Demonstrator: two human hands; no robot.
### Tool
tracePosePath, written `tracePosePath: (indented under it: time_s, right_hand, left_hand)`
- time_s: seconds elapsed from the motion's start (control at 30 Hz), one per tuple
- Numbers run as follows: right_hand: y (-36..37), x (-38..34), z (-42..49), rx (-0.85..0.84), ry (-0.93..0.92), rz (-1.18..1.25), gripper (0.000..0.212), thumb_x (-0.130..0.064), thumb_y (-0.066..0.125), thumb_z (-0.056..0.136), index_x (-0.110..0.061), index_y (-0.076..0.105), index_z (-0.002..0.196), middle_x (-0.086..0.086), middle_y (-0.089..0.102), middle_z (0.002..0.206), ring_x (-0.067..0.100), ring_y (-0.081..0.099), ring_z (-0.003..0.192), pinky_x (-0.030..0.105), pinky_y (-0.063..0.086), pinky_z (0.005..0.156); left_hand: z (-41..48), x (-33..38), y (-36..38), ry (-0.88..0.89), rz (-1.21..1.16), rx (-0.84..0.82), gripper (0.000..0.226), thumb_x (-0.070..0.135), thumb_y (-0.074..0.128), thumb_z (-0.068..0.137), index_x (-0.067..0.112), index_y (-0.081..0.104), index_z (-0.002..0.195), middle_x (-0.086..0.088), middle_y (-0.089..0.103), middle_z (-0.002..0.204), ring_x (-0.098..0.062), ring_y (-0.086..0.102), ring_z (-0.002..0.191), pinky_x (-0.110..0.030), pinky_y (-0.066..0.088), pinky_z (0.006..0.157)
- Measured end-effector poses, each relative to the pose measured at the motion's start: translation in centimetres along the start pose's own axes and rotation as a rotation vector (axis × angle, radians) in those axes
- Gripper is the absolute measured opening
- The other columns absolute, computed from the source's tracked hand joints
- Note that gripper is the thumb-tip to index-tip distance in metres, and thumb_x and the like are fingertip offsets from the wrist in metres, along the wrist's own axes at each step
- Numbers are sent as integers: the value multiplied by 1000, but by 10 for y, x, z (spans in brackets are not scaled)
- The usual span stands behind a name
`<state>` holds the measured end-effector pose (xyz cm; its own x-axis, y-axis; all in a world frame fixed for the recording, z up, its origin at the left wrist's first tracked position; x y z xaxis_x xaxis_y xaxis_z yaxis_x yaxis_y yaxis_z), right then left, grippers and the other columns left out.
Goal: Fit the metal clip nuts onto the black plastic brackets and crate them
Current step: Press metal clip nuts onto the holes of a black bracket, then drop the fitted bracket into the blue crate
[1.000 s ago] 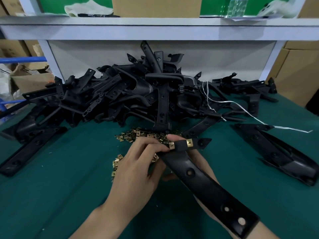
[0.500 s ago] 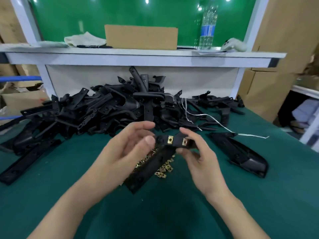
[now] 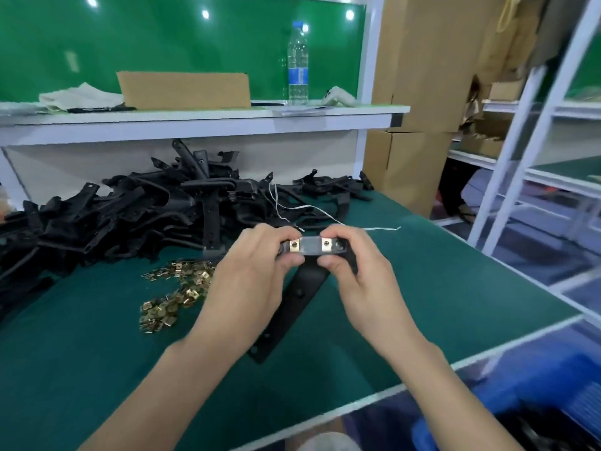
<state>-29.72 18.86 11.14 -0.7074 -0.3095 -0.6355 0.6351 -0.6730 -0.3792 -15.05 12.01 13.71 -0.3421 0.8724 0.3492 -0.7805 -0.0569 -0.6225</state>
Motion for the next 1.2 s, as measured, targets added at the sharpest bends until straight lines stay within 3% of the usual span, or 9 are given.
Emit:
tracePosePath:
  time_s: [0.1,0.27,0.5,0.57,0.63,0.7,0.8,0.93,1.2]
  right_hand:
    - [-32,2,-18,76,-3,-30,30,-16,56,95,-37,54,116,-10,58,110,9,57,104,15,41,88]
    - [-102,17,-51,186,81,-173,29,-11,59,93,-27,57,117,-4,61,107,1,56,98,9,37,84]
    - [-229,50,-116,32,459,-288,26,-22,62,98,-46,56,104,-26,64,99,-1,60,93,17,44,81]
    - [-263,62,-142,-26,601,-322,28,-29,64,97,-50,56,114,-26,64,108,-2,59,101,22,43,90]
    - [-290,72,-166,-71,753,-390,47,-43,63,94,-46,45,137,-20,51,135,2,49,123,30,38,106]
    - [-313,76,-180,2,848,-425,61,-53,59,93,-42,36,148,-16,38,146,4,39,131,36,36,109]
    - [-330,80,-182,194,840,-393,51,-51,54,97,-39,42,145,-14,47,140,12,48,129,35,44,99]
    - [-311,84,-162,266,759,-323,36,-45,53,100,-39,50,136,-14,55,129,8,55,120,18,42,76]
    - [-173,79,-91,102,519,-306,35,-34,52,102,-29,53,137,-6,57,131,5,49,124,30,39,105]
  left_hand:
    - [-1,33,22,28,22,10,32,23,51,98,7,65,121,-7,62,102,-25,54,95,-28,40,80]
    - [3,88,74,56,-100,-53,26,18,58,99,10,64,123,-7,63,111,-25,52,105,-32,39,84]
    - [-10,173,178,83,-512,-398,27,32,57,101,19,60,125,4,64,117,-18,59,99,-31,45,87]
    - [-22,198,212,114,-536,-572,39,37,55,101,20,53,137,1,61,131,-19,58,117,-35,45,99]
    - [-36,216,241,185,-467,-749,60,45,52,101,18,35,152,-5,46,148,-21,43,137,-41,35,113]
    - [-43,222,256,219,-415,-829,69,46,50,102,17,22,158,-6,35,155,-22,31,145,-39,27,119]
    - [-39,214,261,222,-422,-806,62,39,49,104,18,25,156,-5,35,154,-21,31,144,-37,26,119]
    - [-23,185,250,170,-409,-707,53,34,48,104,17,34,153,-5,42,149,-22,36,142,-42,30,117]
    - [-4,64,195,-55,-321,-450,44,19,57,100,9,49,143,-9,52,138,-24,46,132,-37,32,116]
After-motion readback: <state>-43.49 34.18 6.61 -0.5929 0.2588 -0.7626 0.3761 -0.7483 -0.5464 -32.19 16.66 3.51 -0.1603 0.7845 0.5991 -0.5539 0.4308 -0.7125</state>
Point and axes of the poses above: each hand's wrist, its own z-axis towards the middle knuckle, its own y-axis out of the palm, x = y × z, the point moved 5 cm from there along z, towards the middle knuckle
